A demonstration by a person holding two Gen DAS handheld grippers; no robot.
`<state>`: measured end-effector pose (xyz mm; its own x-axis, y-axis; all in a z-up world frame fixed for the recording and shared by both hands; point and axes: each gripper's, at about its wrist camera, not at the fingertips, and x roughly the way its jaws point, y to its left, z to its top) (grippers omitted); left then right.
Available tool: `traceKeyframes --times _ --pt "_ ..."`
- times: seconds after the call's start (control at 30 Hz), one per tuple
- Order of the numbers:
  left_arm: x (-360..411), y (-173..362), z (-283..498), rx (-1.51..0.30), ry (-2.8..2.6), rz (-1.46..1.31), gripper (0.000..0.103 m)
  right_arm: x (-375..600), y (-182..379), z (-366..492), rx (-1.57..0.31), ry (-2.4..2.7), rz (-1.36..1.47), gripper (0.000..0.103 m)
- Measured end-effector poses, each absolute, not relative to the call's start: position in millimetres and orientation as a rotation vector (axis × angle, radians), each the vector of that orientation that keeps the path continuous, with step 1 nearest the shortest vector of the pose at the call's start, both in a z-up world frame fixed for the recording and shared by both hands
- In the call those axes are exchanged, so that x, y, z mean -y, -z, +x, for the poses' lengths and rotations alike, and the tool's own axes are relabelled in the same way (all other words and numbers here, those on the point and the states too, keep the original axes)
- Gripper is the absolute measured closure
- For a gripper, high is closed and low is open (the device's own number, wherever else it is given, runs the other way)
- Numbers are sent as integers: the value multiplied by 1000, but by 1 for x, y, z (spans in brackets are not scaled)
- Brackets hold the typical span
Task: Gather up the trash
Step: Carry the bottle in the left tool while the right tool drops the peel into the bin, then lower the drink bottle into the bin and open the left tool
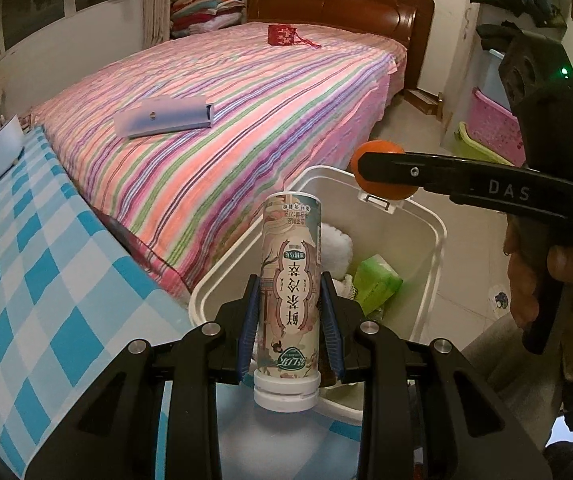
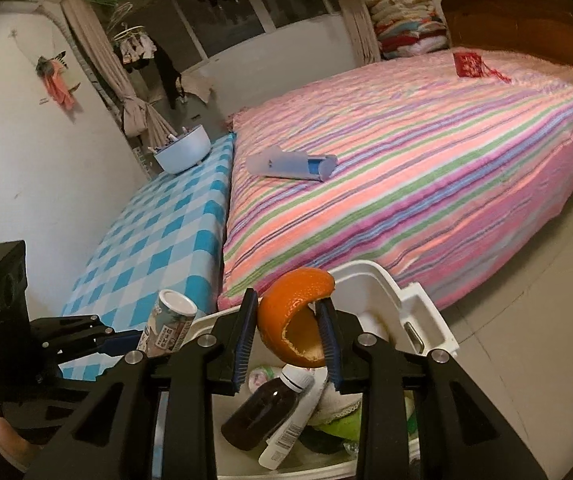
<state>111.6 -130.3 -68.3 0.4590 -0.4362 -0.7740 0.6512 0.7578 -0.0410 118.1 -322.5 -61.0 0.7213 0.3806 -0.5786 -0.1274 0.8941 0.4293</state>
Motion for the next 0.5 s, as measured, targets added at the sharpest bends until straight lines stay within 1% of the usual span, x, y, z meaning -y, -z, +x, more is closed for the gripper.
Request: traceKeyframes --times 0.03,0.07,0.1,0.5 --pt "131 68 112 -862 681 278 75 323 62 119 -716 -287 382 65" --pt "131 69 112 -862 682 278 75 325 62 119 -716 -280 386 58" --pt "132 69 113 -864 683 279 75 327 62 118 -709 -277 392 53" --pt "146 73 114 -874 693 285 75 355 50 108 -595 -233 514 52"
